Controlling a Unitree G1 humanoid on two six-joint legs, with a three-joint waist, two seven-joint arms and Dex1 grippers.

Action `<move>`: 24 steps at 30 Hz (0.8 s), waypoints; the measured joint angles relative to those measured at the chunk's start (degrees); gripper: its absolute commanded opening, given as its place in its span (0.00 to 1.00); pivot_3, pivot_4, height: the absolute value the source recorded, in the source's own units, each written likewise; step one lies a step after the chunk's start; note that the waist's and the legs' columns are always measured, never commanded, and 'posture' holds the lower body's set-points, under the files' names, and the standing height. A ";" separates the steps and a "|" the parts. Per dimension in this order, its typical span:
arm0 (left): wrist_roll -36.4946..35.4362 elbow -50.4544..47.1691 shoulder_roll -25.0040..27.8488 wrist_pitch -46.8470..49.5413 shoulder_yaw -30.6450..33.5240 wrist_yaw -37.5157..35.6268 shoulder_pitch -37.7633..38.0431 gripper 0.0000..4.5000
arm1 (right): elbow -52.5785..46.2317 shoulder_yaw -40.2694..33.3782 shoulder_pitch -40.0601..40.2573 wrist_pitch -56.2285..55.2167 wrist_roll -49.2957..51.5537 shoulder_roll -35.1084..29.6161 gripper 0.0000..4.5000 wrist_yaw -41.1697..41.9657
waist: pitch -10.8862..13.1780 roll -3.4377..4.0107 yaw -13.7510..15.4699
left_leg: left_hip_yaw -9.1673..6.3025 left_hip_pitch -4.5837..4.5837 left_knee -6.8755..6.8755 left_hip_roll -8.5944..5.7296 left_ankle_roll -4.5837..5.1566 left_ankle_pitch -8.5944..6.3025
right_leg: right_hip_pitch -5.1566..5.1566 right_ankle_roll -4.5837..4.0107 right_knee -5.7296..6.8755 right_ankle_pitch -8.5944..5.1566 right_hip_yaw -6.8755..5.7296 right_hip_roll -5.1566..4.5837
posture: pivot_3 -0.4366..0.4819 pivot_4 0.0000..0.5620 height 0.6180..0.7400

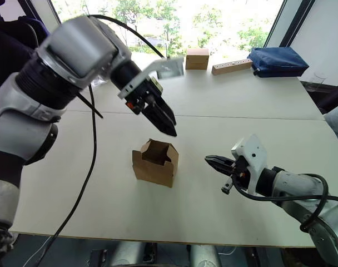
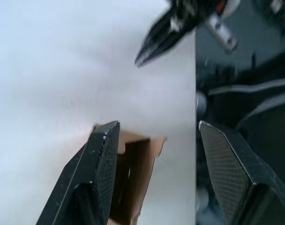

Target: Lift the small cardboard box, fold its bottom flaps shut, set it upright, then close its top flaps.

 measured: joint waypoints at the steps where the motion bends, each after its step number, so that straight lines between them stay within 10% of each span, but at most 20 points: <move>1: -0.44 0.80 -0.05 -1.30 4.09 1.73 1.90 0.61 | 0.94 0.09 -1.11 0.00 0.64 0.46 0.00 0.48 | -0.01 0.01 -0.01 | 0.01 0.01 -0.01 0.01 0.00 0.00 | -0.01 0.01 0.03 -0.01 0.01 -0.02 | 0.48 0.27 1.00; 8: -8.42 -5.03 3.90 -14.86 39.91 15.01 32.11 0.61 | 4.74 3.20 -9.89 -0.41 1.03 1.83 0.00 2.16 | -0.04 0.09 -1.70 | -0.01 0.14 -0.04 0.15 -0.38 0.22 | -0.19 -0.09 0.61 -0.07 0.06 -0.03 | 0.48 0.27 1.00; 16: -11.46 -17.20 6.43 -17.97 50.71 23.48 52.54 0.04 | 5.59 10.85 -14.39 0.06 -0.64 2.57 0.00 4.37 | -0.07 0.00 0.10 | -0.01 0.13 0.04 -0.07 -0.25 0.14 | 0.01 -0.09 0.52 -0.05 -0.05 -0.35 | 0.48 0.27 1.00; 24: -8.02 -20.91 8.36 -26.34 48.44 26.22 66.32 0.01 | 5.76 15.85 -12.22 -0.16 -4.40 2.18 0.00 7.61 | -0.12 -0.02 -0.15 | 0.02 0.24 0.01 -0.10 -0.22 0.12 | 0.07 -0.09 0.52 -0.06 -0.06 -0.35 | 0.48 0.27 1.00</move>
